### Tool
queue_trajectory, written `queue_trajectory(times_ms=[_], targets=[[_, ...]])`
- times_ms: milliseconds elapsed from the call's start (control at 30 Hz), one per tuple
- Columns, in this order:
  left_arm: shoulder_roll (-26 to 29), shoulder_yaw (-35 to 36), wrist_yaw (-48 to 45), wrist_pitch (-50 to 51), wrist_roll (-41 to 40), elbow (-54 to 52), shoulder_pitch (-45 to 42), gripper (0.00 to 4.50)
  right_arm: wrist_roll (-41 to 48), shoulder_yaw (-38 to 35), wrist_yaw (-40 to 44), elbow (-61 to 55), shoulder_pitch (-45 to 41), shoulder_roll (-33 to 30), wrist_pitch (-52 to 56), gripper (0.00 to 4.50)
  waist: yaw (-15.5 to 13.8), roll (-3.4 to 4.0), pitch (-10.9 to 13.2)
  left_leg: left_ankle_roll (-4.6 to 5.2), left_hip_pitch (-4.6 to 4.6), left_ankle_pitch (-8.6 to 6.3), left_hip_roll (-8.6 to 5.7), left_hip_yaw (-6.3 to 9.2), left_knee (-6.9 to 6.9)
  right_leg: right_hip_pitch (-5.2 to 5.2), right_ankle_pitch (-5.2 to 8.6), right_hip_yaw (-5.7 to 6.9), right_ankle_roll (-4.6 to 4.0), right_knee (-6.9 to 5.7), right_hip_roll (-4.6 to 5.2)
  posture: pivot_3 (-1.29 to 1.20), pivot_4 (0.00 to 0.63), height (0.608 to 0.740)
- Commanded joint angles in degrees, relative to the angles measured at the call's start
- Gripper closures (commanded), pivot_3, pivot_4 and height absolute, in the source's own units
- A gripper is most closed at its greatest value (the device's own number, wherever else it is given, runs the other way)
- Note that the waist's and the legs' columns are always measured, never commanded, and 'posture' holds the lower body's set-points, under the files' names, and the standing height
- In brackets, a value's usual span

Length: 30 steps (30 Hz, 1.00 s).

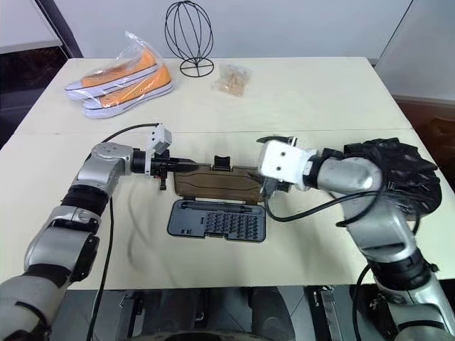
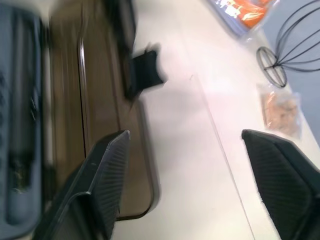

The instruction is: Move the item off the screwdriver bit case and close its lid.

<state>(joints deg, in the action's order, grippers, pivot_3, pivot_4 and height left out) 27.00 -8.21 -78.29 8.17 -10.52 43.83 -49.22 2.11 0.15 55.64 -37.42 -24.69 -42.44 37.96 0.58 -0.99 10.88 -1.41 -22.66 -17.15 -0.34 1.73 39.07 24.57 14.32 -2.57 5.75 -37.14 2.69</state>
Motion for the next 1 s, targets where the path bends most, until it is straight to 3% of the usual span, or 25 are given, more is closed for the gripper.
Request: queue_trajectory(times_ms=[33, 233, 333, 400, 633, 767, 867, 1000], targets=[[0.4, 0.4, -2.7, 0.0, -0.7, -3.6, -0.9, 4.50, 13.4, -13.0, 6.0, -8.1, 3.8, -3.5, 10.1, 1.03, -0.2, 0.00, 0.0, 0.01, 0.00, 0.00, 0.00, 0.02, 0.00, -0.03, 0.00, 0.03, 0.00, 0.01, 0.01, 0.00, 0.150, 0.740], [2.9, 0.0, -9.4, 10.4, -5.4, -17.1, 0.6, 4.50, 27.5, -28.8, 11.0, -12.9, 18.1, -7.3, 18.8, 1.03, 0.0, -0.03, 0.0, 0.08, 0.05, -0.04, 0.02, 0.04, 0.02, -0.14, 0.00, 0.06, 0.00, 0.03, 0.01, 0.00, 0.150, 0.740], [9.5, -3.9, -13.6, 15.8, -10.5, -32.0, 6.0, 4.50, 29.4, -30.3, 10.1, -15.0, 26.0, -6.4, 17.5, 1.03, 0.7, 0.01, 0.0, 0.12, 0.18, -0.07, 0.09, -0.03, -0.02, -0.17, 0.01, -0.02, 0.00, 0.00, -0.06, 0.00, 0.150, 0.740], [12.5, -5.5, -14.2, 15.1, -11.5, -36.0, 7.7, 4.50, 28.2, -28.7, 8.6, -15.4, 30.2, -6.2, 14.7, 1.03, 0.7, 0.05, 0.0, 0.18, 0.28, -0.10, 0.20, -0.06, -0.05, -0.19, 0.02, -0.09, -0.01, -0.03, -0.13, 0.00, 0.150, 0.740], [10.8, -9.6, -14.2, 5.5, -6.1, -23.3, 2.6, 4.50, 29.0, -22.5, 2.9, -16.5, 33.8, -5.8, 10.9, 1.03, 0.0, 0.01, 0.0, 0.12, 0.35, -0.02, 0.08, -0.05, 0.22, -0.50, 0.07, -0.02, -0.10, 0.02, -0.09, 0.00, 0.150, 0.740], [4.3, -11.1, -9.9, -4.6, 0.8, -11.0, -1.7, 4.50, 29.4, -17.8, -0.3, -15.9, 32.4, -5.9, 10.4, 1.03, -0.3, 0.00, 0.0, 0.12, 0.30, -0.02, 0.05, -0.04, 0.21, -0.48, 0.03, -0.03, 0.00, 0.06, -0.05, 0.00, 0.150, 0.740], [-2.1, -11.1, -5.6, -10.9, 4.3, 2.0, -6.3, 4.50, 30.0, -12.9, -2.6, -17.5, 31.7, -5.5, 10.4, 1.81, -0.2, -0.06, 0.0, 0.12, 0.27, -0.02, -0.02, -0.03, 0.21, -0.45, 0.01, 0.00, 0.02, 0.05, -0.05, 0.00, 0.150, 0.740], [-7.5, -10.5, -2.4, -18.5, 7.8, 14.0, -10.4, 4.50, 30.1, -4.3, -9.1, -20.1, 29.7, -3.1, 12.7, 3.81, 0.2, -0.09, 0.0, 0.13, 0.24, -0.03, -0.02, -0.02, 0.19, -0.36, 0.00, 0.00, 0.04, 0.03, -0.08, 0.00, 0.150, 0.740]])
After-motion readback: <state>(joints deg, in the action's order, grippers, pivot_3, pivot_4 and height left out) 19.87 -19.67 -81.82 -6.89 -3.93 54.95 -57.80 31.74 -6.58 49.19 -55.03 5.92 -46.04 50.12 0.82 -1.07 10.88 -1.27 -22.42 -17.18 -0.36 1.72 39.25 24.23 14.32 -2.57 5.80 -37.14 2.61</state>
